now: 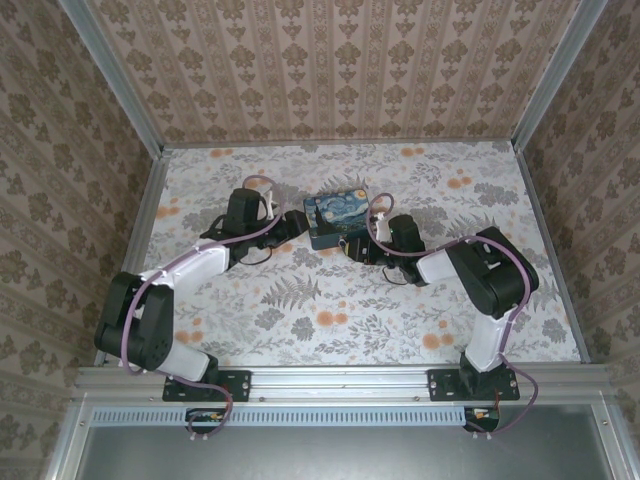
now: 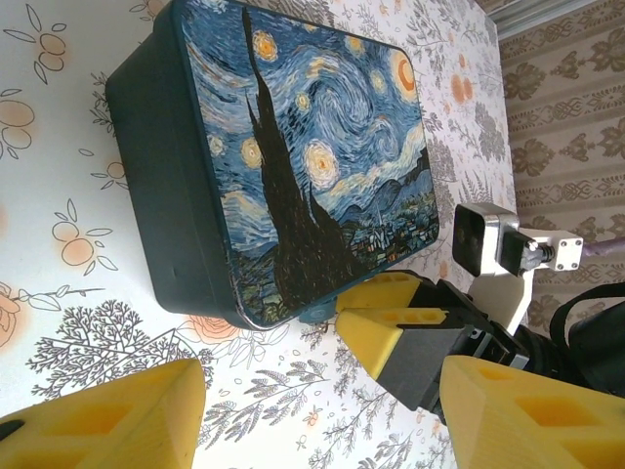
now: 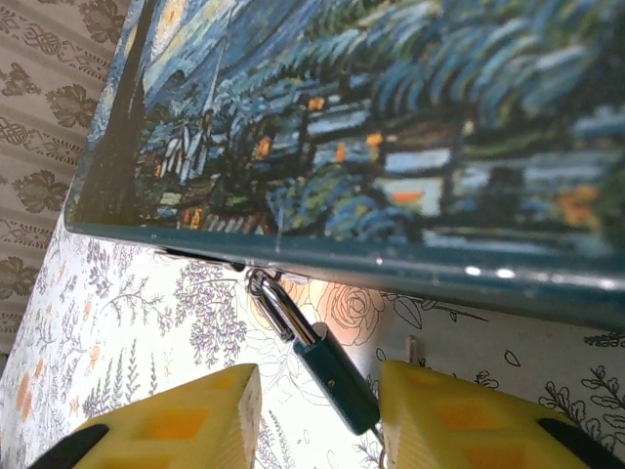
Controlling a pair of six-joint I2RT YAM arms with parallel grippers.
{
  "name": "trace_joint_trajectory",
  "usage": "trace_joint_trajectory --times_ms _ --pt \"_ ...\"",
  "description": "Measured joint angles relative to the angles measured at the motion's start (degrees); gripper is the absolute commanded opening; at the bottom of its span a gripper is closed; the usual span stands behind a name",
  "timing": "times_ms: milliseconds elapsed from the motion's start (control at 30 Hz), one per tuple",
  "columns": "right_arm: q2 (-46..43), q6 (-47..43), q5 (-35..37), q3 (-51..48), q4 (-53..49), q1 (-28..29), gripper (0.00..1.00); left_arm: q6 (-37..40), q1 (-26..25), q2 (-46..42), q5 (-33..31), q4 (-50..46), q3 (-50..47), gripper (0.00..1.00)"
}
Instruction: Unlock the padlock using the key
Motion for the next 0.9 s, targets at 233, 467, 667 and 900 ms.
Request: trace_joint_trajectory --times_ms 233,467,667,900 --pt "0.96 0.22 -0.79 0.00 0.92 0.00 0.42 0.00 0.28 0.22 0.09 0.07 0.00 0.65" --pt "1.86 0.31 -0.96 0.00 2.14 0.00 0.31 -0.02 0.33 0.39 0.42 0.42 0.00 0.66" --pt "2.34 0.59 -0.96 -0.11 2.58 0.00 0.18 -0.02 0.33 0.50 0.44 0.44 0.00 0.66" --pt "2.34 1.66 -0.94 -0.39 3.61 0.04 0.06 0.00 0.33 0.55 0.44 0.42 0.00 0.66"
